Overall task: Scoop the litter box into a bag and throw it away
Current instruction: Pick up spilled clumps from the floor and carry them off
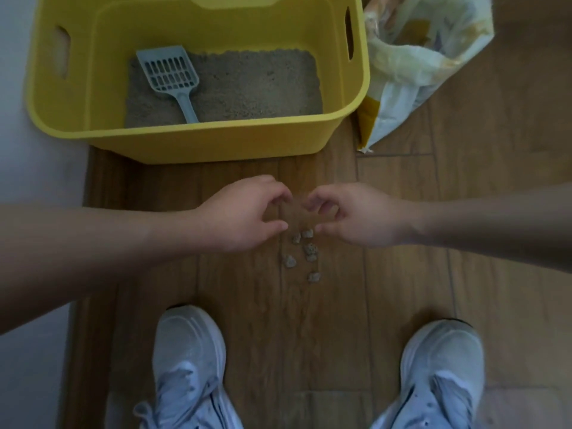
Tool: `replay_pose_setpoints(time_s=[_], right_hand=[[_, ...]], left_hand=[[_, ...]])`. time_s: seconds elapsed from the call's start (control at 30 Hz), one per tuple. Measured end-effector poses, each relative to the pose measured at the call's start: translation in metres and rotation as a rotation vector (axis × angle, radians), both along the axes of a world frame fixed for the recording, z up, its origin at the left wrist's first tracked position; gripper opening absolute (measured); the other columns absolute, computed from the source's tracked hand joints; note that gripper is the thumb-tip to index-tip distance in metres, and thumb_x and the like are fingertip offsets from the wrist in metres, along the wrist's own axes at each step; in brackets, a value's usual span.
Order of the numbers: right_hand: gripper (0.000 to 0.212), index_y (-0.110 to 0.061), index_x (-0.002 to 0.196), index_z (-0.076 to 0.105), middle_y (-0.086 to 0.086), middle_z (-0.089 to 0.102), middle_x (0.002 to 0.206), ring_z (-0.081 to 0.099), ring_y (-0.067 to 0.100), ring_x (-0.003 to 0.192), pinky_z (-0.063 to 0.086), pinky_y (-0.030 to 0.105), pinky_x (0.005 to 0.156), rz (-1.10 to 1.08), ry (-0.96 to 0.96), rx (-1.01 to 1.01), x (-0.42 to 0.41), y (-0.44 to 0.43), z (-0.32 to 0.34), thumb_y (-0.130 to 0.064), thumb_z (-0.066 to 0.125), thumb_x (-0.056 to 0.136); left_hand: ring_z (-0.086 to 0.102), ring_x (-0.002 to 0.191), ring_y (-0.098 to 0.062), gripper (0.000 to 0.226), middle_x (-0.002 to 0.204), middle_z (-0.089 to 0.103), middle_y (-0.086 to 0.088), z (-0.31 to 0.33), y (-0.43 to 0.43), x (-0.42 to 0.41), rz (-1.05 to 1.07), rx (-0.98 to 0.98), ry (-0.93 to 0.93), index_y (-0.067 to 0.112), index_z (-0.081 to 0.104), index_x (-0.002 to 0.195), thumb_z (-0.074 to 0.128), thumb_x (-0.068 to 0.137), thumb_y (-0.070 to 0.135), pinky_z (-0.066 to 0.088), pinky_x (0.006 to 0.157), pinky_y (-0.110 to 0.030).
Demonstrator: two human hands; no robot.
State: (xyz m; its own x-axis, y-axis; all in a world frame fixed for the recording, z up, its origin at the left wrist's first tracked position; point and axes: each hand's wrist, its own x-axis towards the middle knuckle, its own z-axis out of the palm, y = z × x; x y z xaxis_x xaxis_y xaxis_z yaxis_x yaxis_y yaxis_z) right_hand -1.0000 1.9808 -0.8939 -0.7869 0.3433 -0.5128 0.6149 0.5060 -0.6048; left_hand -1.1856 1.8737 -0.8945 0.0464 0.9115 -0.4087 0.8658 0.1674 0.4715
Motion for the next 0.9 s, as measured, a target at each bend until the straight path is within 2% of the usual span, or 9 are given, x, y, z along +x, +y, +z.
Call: replay_pose_setpoints(time_s=[0.1,0.23,0.33,0.5,0.63,0.73,0.9], right_hand=[[0.043,-0.024,0.132,0.055,-0.01,0.059,0.123,0.056,0.005,0.103,0.048,0.023,0.088,0.028,-0.032,-0.006,0.002,0.0,-0.018,-0.027,0.067,0.091],[0.04,-0.021,0.128,0.058,-0.009,0.06,0.116,0.059,0.01,0.105,0.042,0.021,0.083,0.07,-0.033,0.03,0.0,0.003,-0.039,-0.024,0.067,0.089],[0.035,-0.017,0.123,0.061,-0.002,0.063,0.117,0.057,0.011,0.097,0.037,0.019,0.079,0.11,-0.036,0.062,-0.002,0.005,-0.053,-0.019,0.066,0.089],[0.032,-0.016,0.119,0.062,0.0,0.061,0.111,0.047,0.006,0.086,0.035,0.018,0.077,0.12,-0.044,0.032,-0.002,0.003,-0.072,-0.016,0.065,0.087],[0.027,-0.019,0.113,0.065,-0.003,0.058,0.1,0.049,0.009,0.083,0.047,0.029,0.08,0.096,-0.033,0.037,-0.006,0.001,-0.081,-0.021,0.064,0.086],[0.023,-0.021,0.107,0.066,-0.007,0.05,0.093,0.057,0.016,0.088,0.048,0.032,0.079,0.111,-0.029,0.045,-0.008,0.0,-0.082,-0.028,0.066,0.086],[0.014,-0.023,0.092,0.067,-0.002,0.055,0.093,0.061,0.021,0.089,0.05,0.036,0.077,0.104,-0.025,0.028,-0.008,-0.003,-0.085,-0.036,0.066,0.087]], left_hand=[[0.055,0.101,-0.007,0.041,0.114,0.055,0.013,-0.017,0.001,0.007,-0.055,-0.026,0.015,0.03,0.057,0.127,0.068,0.088,0.039,0.052,0.086,-0.031],[0.056,0.1,-0.01,0.035,0.111,0.056,0.012,-0.038,0.003,0.017,-0.061,-0.056,0.026,0.03,0.06,0.122,0.066,0.089,0.039,0.051,0.083,-0.031],[0.056,0.099,-0.011,0.035,0.109,0.056,0.012,-0.05,0.004,0.025,-0.03,-0.091,0.001,0.03,0.06,0.121,0.067,0.089,0.038,0.05,0.083,-0.03],[0.057,0.102,-0.014,0.033,0.111,0.058,0.008,-0.064,0.006,0.03,0.042,-0.137,-0.011,0.028,0.06,0.119,0.068,0.088,0.035,0.052,0.088,-0.035],[0.057,0.102,-0.015,0.031,0.11,0.058,0.006,-0.07,0.008,0.033,0.056,-0.165,0.006,0.026,0.06,0.116,0.068,0.088,0.037,0.051,0.088,-0.035],[0.056,0.098,-0.015,0.025,0.106,0.057,0.006,-0.073,0.011,0.037,0.063,-0.166,0.012,0.025,0.062,0.109,0.069,0.087,0.037,0.049,0.084,-0.031],[0.055,0.088,-0.015,0.01,0.095,0.053,0.007,-0.075,0.011,0.04,0.04,-0.164,0.02,0.026,0.062,0.093,0.067,0.089,0.034,0.044,0.073,-0.029]])
